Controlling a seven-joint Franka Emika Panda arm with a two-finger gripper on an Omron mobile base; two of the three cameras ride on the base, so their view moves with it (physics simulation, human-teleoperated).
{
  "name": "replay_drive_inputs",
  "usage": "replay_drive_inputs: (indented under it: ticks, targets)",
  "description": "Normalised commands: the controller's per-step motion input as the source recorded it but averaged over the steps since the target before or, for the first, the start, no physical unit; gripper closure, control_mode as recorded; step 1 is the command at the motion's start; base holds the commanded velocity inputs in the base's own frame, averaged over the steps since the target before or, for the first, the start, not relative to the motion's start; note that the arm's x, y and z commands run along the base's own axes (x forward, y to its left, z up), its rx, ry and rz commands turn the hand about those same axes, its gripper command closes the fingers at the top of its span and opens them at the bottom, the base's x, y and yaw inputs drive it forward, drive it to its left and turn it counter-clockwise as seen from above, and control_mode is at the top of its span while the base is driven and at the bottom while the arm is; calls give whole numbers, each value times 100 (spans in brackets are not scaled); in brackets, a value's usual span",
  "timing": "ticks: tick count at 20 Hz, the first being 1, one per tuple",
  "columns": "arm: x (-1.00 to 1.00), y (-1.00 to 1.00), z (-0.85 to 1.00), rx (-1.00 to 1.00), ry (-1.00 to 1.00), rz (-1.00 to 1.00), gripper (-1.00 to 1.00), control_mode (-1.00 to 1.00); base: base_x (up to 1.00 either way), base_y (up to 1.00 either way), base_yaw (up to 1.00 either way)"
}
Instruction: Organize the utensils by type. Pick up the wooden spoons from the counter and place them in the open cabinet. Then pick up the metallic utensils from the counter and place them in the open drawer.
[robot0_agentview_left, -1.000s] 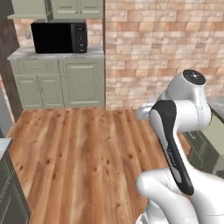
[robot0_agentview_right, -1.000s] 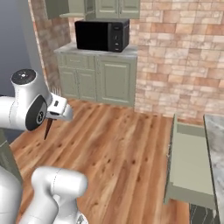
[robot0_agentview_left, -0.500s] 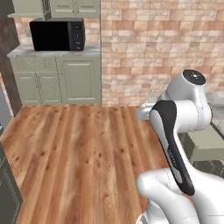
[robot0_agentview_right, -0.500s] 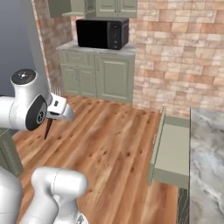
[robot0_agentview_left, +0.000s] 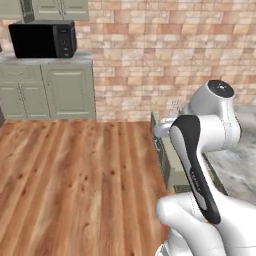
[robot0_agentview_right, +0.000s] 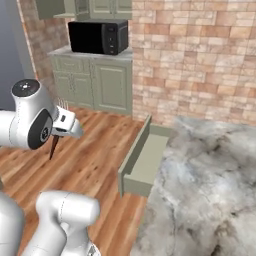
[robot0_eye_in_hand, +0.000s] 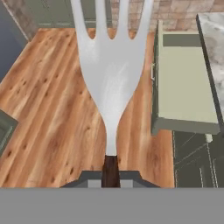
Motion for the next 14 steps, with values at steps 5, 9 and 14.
replay_drive_inputs:
  ticks: [5, 9, 14]
  targets:
    - [0, 0, 0, 0, 0, 0, 100, 100, 0, -86, -1]
    - [0, 0, 0, 0, 0, 0, 100, 100, 0, -41, -1]
    - [0, 0, 0, 0, 0, 0, 100, 100, 0, -35, -7]
